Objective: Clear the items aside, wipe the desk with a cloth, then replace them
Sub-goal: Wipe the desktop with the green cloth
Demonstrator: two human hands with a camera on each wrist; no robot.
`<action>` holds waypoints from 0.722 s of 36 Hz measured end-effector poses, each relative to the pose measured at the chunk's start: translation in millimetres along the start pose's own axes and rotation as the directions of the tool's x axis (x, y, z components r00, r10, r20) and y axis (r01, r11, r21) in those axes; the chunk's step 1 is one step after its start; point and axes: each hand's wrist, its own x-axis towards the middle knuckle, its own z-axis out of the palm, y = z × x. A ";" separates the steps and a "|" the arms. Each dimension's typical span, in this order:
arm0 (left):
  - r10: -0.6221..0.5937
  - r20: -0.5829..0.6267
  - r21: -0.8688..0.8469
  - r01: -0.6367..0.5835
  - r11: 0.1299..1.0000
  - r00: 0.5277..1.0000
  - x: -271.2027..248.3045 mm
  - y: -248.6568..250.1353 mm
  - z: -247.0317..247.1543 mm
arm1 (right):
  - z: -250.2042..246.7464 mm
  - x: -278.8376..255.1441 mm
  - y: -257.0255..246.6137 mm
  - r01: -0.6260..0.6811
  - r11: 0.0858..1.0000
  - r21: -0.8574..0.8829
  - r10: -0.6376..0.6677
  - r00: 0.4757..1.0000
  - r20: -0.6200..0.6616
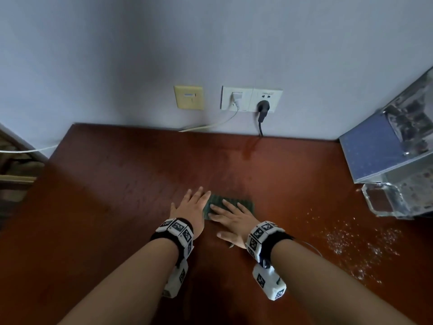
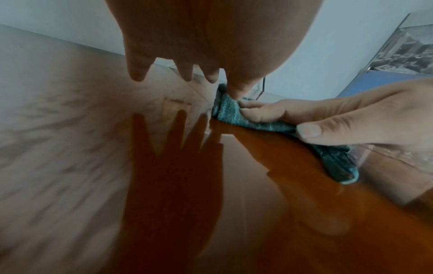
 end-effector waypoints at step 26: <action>-0.069 -0.020 -0.008 0.068 0.998 0.997 119.1 61.1 -29.6 | -87.9 59.8 200.9 -0.252 0.941 0.227 0.308 0.915 -0.260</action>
